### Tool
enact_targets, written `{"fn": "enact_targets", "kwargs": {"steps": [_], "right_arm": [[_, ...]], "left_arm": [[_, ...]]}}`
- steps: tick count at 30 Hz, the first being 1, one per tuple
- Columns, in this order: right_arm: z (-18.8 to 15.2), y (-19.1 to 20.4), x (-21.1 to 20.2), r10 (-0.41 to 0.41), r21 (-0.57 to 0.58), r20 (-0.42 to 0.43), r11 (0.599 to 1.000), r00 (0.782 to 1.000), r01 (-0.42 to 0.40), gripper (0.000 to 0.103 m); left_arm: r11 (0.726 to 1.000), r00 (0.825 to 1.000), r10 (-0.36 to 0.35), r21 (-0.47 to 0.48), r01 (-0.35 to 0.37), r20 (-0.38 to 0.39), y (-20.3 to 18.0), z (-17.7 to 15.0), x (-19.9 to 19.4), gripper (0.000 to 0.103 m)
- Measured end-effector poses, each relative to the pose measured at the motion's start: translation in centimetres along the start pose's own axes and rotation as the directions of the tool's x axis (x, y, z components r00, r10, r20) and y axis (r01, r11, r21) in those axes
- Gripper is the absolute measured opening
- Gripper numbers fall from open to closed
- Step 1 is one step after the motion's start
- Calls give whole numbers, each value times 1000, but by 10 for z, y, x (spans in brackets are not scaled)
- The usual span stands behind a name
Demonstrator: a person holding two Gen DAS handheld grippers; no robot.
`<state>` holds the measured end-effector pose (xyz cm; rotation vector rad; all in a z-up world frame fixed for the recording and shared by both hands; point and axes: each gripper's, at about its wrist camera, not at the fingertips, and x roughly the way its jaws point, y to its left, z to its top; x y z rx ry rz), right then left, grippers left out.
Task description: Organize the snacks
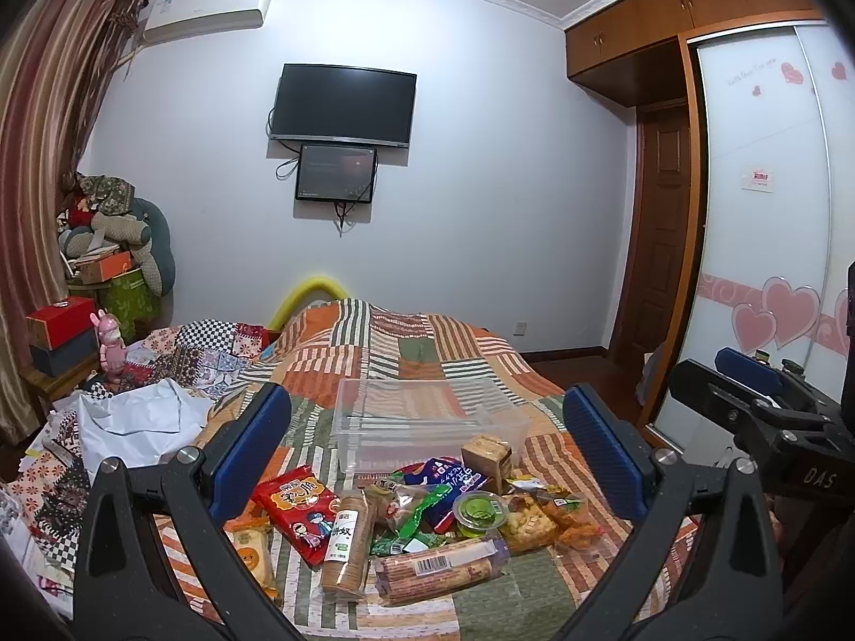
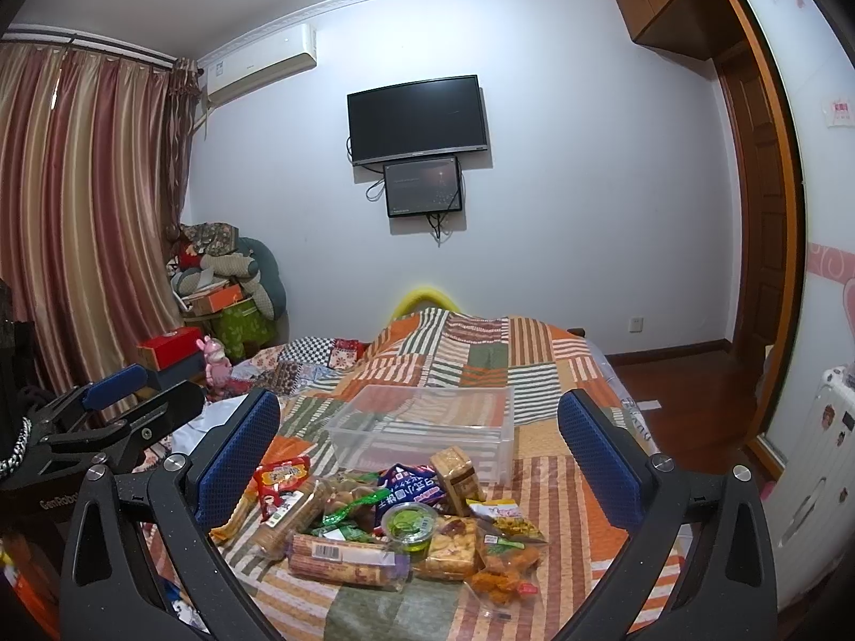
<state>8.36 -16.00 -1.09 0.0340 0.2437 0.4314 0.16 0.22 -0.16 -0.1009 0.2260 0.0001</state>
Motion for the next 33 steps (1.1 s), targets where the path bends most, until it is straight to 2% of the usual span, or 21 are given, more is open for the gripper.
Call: {"fn": "enact_targets", "kwargs": {"steps": [27,33], "right_arm": [[-1,2,2,5,6,-1,1000,1000,-5,103],[-4,-3,7,1,21,-15,1000,1000,-1,103]], "left_arm": [[1000,1000,-3,1,3,-5,-2,-1,3,103],[1000,1000,20,10,-20,-13,3,-1,7,103]]}}
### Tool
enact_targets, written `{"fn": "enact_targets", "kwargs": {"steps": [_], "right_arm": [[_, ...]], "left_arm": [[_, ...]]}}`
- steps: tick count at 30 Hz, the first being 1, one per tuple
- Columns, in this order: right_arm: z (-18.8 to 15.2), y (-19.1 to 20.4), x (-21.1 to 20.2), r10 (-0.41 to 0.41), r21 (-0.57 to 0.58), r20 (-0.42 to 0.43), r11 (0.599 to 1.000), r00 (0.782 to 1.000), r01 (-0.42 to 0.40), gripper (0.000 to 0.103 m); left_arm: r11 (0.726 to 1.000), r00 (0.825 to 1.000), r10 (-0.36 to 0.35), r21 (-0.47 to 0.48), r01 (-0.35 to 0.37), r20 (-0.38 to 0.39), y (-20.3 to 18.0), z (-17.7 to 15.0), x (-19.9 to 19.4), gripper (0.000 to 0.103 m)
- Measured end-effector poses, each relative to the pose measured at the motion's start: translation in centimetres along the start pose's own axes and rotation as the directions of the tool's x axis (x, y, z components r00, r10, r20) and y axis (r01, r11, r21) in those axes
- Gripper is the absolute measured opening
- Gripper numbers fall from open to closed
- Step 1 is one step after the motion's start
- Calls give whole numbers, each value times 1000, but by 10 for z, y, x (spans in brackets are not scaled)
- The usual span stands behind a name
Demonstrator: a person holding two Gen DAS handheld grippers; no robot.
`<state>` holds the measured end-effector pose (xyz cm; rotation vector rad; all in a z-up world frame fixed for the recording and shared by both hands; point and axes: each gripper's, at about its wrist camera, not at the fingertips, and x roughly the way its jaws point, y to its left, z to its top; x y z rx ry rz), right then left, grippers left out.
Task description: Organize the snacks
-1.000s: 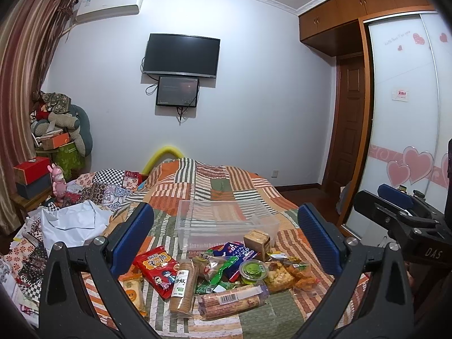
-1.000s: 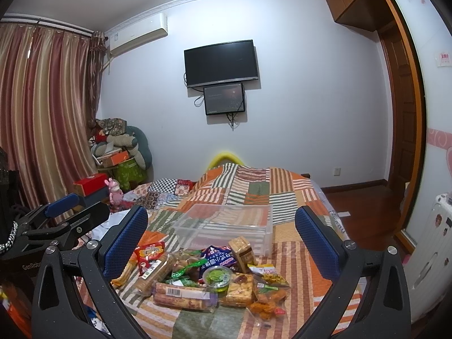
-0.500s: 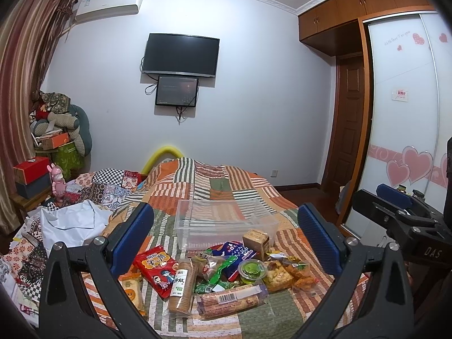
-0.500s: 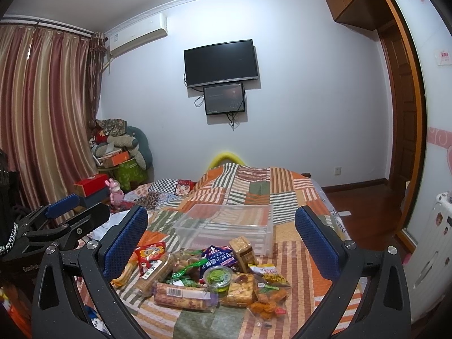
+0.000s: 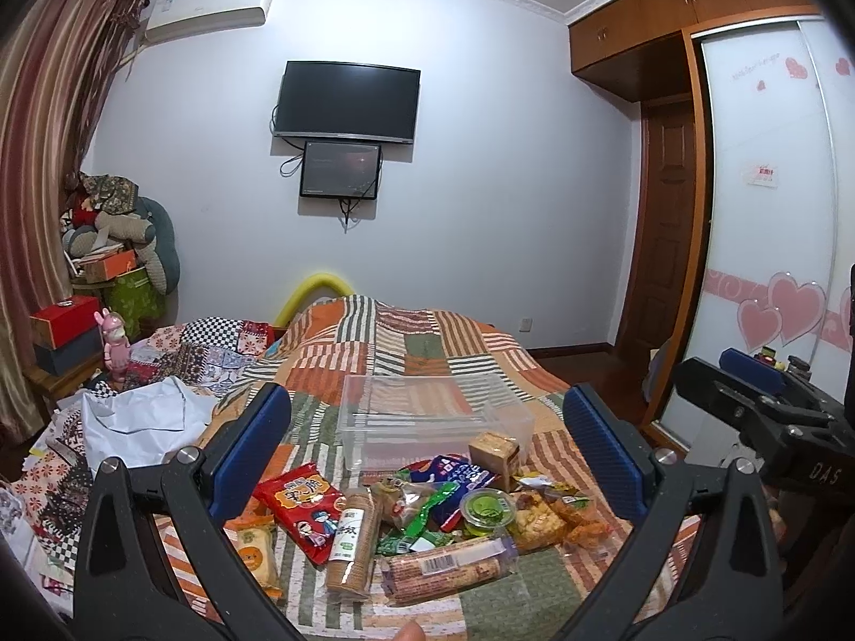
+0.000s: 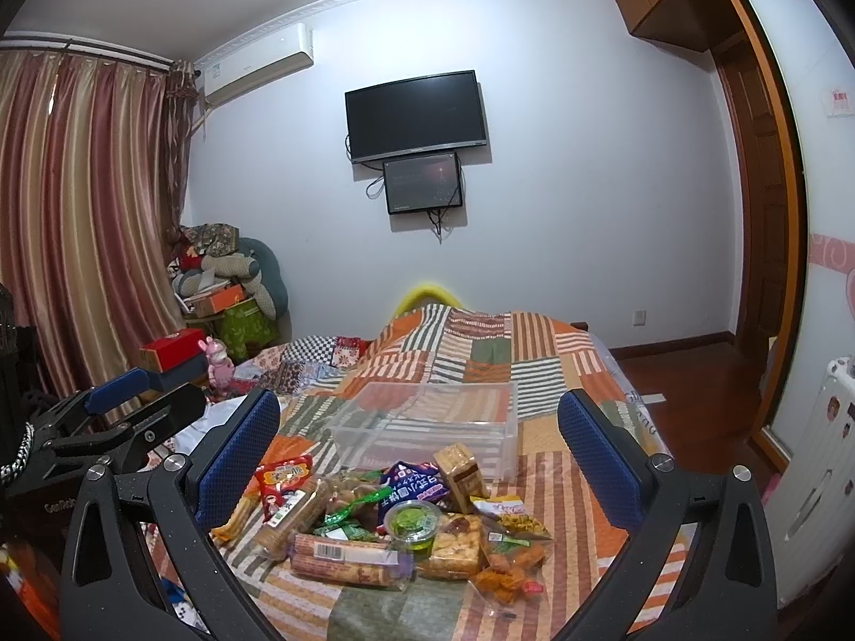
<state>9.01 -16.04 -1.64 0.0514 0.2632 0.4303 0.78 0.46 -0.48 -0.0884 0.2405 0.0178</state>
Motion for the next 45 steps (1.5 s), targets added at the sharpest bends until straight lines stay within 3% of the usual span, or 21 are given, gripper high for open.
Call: {"fn": "enact_targets", "kwargs": {"steps": [8,11,15,20,25,36,45], "right_arm": [[-10,-19,19,-10,16,-87,1000,996,12,103],[-17,-24,34,-25,0,-162,1000,986,25,103],[-30,-32,50,-33,11,-225,999,974,37,103],[-40,-42,63,-63,20,-269,997,961,71,103],[-52,-54,76,-78,28,-328,995,942,92,99],[-90,-72,91,-77,33,-492,994,867,108,89],[-107,-81,96,-38,70,-562,993,827,94,84]], "left_arm": [[1000,997,29,8,-28,-66,23,-9,18,103],[999,993,39,-1,-40,-107,40,-15,27,102],[996,982,88,15,-87,-169,55,-24,42,87],[993,962,116,29,-113,-248,76,-40,60,81],[992,924,122,14,-126,-362,98,-64,82,61],[983,835,103,-72,-168,-540,136,-116,112,60],[971,782,142,-68,-229,-607,148,-145,130,60]]}}
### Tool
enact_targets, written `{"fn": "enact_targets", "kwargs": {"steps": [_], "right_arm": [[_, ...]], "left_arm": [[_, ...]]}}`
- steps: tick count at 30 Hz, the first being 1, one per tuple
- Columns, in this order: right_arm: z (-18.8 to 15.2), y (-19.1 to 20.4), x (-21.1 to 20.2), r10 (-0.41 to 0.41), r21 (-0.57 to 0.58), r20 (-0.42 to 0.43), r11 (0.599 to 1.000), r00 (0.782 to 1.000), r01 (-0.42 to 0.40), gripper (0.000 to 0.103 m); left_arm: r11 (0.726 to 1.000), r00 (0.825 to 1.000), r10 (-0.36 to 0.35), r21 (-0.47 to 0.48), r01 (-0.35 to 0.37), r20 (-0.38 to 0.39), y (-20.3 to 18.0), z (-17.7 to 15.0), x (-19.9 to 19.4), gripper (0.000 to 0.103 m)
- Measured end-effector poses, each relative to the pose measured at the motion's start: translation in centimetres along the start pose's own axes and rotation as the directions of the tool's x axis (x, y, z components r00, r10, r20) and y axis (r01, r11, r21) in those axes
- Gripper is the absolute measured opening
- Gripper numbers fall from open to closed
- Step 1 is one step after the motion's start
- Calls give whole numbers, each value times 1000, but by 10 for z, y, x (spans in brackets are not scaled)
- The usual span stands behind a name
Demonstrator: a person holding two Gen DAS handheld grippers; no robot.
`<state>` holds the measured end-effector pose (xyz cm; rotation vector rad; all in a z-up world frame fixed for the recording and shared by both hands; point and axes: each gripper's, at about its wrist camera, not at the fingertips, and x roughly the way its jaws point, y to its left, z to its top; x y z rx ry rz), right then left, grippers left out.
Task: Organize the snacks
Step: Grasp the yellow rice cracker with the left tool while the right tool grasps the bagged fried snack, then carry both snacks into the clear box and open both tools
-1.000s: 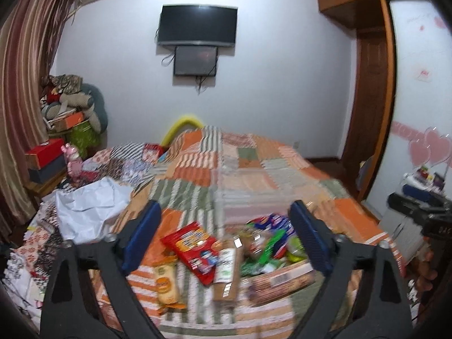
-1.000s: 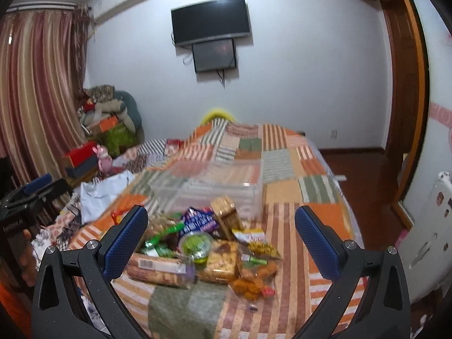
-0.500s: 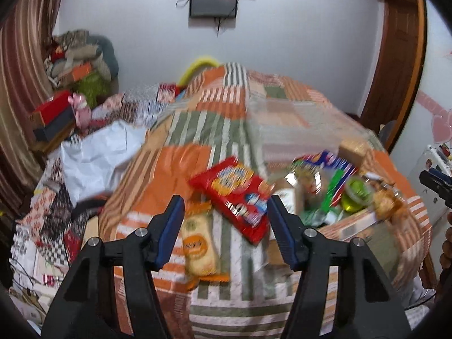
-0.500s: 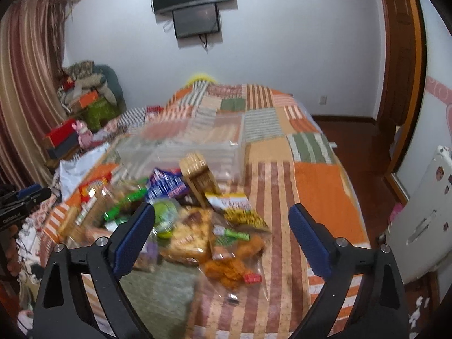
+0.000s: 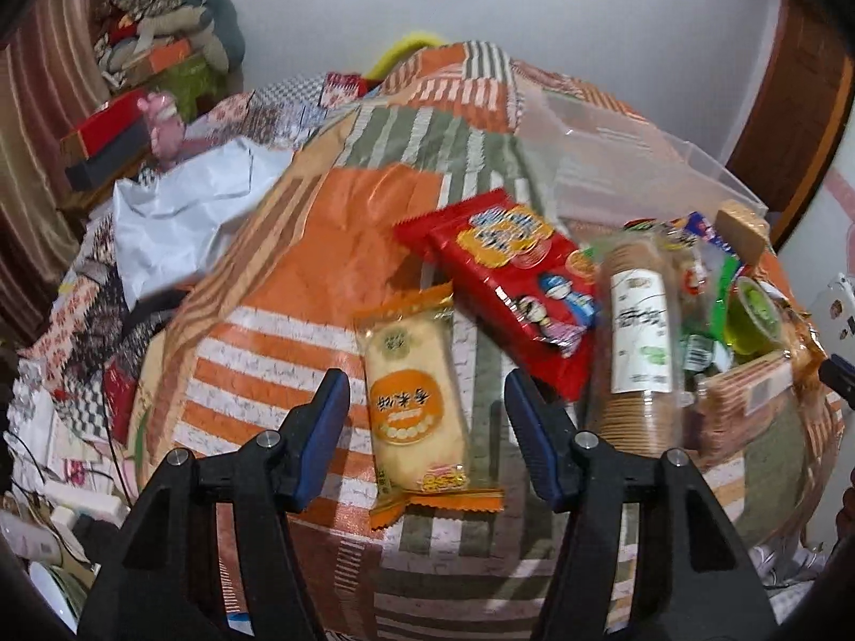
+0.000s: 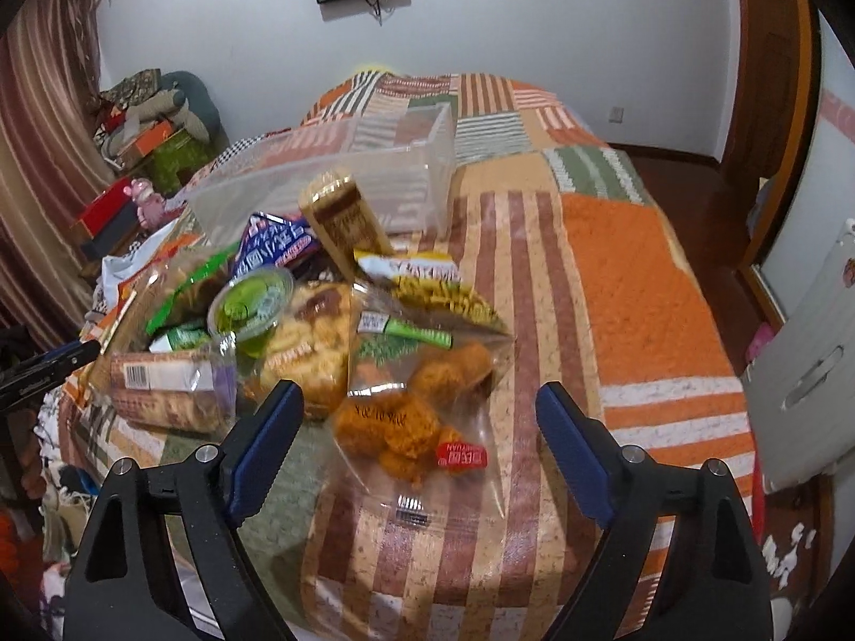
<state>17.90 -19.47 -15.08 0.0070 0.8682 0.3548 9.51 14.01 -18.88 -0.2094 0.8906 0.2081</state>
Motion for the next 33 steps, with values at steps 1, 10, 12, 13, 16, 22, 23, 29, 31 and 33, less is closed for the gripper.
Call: {"fn": "enact_targets", "kwargs": {"steps": [1,10,12,13,16,22,23,29,31,33], "right_arm": [[0,1,2,4,7,-9,1000,1000,-4,81],[3,-13,7,58,96,-22,994,998,-55,63],[5,-13,7,56,97,-18,994,998,-54,62],[5,-14,8,52,95,-16,994,999,-51,61],[6,-12,12,65,90,-16,994,998,-63,56],[6,-10,9,64,91,0,994,998,-64,46],[7,-10,8,62,88,1,994,998,-62,46],[5,-8,1,54,89,17,995,998,-55,44],[5,-9,-4,50,91,30,994,998,-53,44],[6,-9,-10,45,92,48,995,998,-49,44]], "left_arm": [[1000,1000,0,-7,0,-10,1,-1,4,60],[998,998,-48,-51,46,-39,10,-6,20,57],[996,997,-70,-58,68,-40,11,-5,22,53],[995,996,-76,-61,74,-39,11,-5,22,51],[994,995,-95,-63,93,-31,11,-5,23,42],[994,997,-79,-75,78,-11,10,-5,19,35],[995,998,-69,-70,69,-8,9,-5,18,34],[998,998,-48,-40,49,38,4,-5,-4,34],[998,997,-48,-31,50,57,2,-4,-13,34],[998,995,-54,-23,56,80,-2,-3,-23,34]]}}
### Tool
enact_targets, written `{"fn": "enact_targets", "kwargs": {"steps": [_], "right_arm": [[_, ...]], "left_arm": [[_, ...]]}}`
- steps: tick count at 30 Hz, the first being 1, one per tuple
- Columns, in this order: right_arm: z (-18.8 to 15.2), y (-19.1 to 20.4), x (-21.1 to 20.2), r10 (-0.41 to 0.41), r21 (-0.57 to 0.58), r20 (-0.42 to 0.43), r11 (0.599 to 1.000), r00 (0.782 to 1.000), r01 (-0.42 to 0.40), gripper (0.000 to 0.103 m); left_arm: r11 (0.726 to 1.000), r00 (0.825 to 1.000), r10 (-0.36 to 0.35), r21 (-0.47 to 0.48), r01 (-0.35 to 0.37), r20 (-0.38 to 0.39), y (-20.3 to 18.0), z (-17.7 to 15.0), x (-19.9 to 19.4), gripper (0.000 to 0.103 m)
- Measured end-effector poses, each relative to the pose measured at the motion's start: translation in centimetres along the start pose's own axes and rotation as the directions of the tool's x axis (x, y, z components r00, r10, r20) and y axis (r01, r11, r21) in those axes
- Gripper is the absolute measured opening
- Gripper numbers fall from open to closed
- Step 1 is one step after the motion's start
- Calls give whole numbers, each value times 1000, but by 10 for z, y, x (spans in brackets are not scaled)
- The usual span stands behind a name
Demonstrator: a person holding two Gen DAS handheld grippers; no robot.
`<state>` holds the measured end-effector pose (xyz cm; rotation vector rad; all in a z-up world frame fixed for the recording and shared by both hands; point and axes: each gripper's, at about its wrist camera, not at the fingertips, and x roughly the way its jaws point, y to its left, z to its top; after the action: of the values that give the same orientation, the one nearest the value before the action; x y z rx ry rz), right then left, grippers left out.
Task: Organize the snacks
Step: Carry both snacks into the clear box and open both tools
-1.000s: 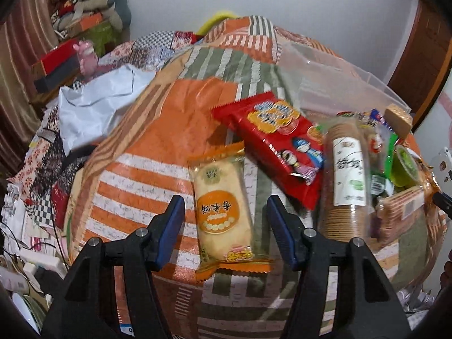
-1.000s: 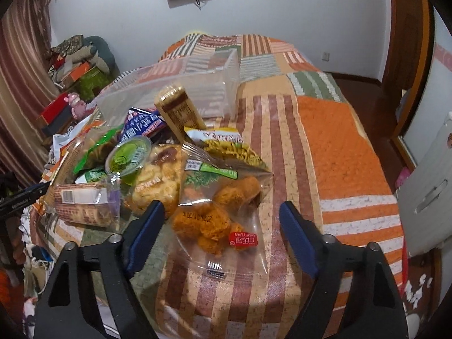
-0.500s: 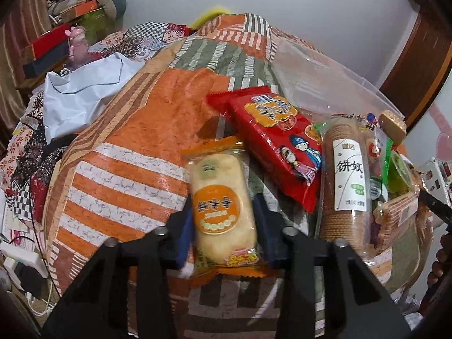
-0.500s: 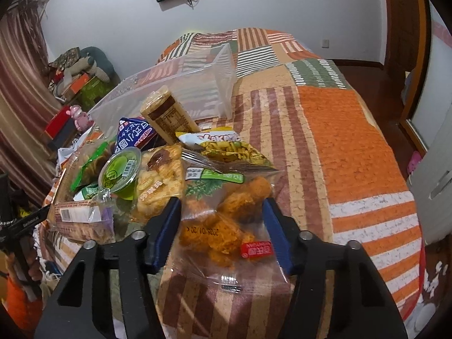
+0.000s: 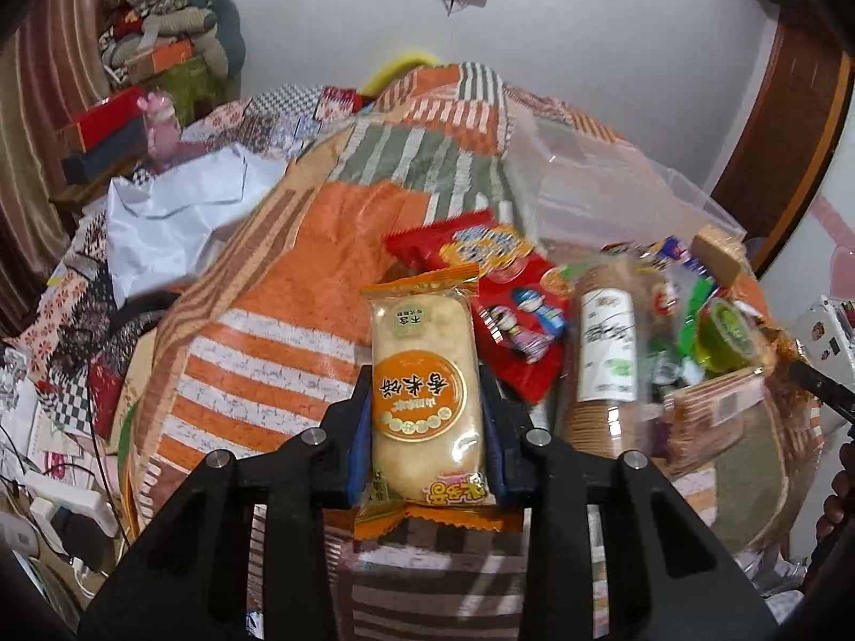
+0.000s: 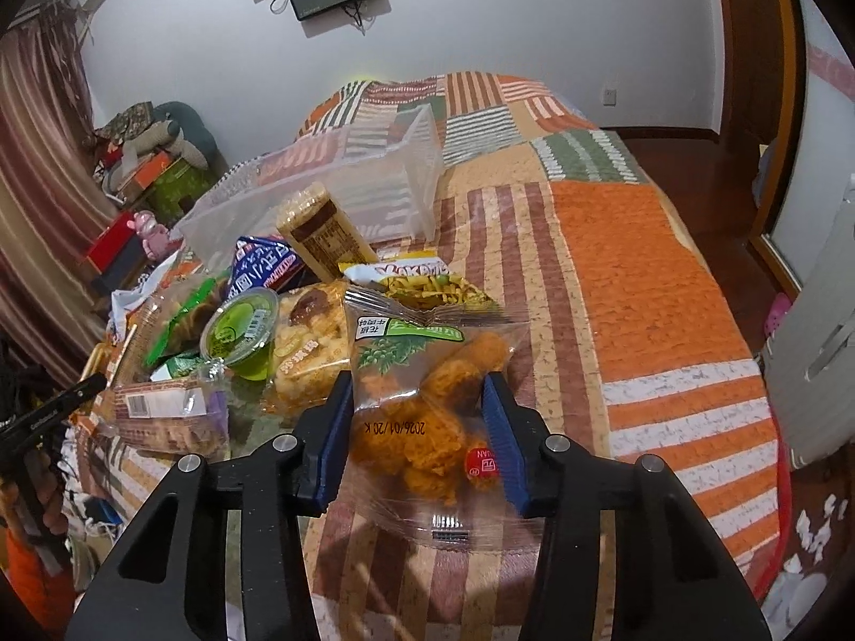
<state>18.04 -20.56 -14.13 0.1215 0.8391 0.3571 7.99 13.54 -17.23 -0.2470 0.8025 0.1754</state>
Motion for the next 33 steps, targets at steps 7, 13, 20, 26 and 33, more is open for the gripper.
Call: {"fn": "enact_targets", "kwargs": {"steps": [7,13,20,26,33], "right_arm": [[11,4,-19,11,-15,68,1000,998,-10,44],[29,10,-31,14,-51,135,999,991,-7,44],[53,18,-32,27,-86,198,996,980,-11,44],[71,29,-26,36,-120,235,993,971,-8,44],[92,39,-11,49,-154,255,988,966,-9,44]], "left_arm": [[999,996,-30,38,27,80,-21,17,-26,34],[996,990,-65,73,56,129,-38,35,-35,34],[990,980,-101,111,83,172,-58,58,-37,34],[985,975,-108,151,79,194,-74,81,-28,34],[977,972,-122,199,81,202,-94,102,-11,34]]}}
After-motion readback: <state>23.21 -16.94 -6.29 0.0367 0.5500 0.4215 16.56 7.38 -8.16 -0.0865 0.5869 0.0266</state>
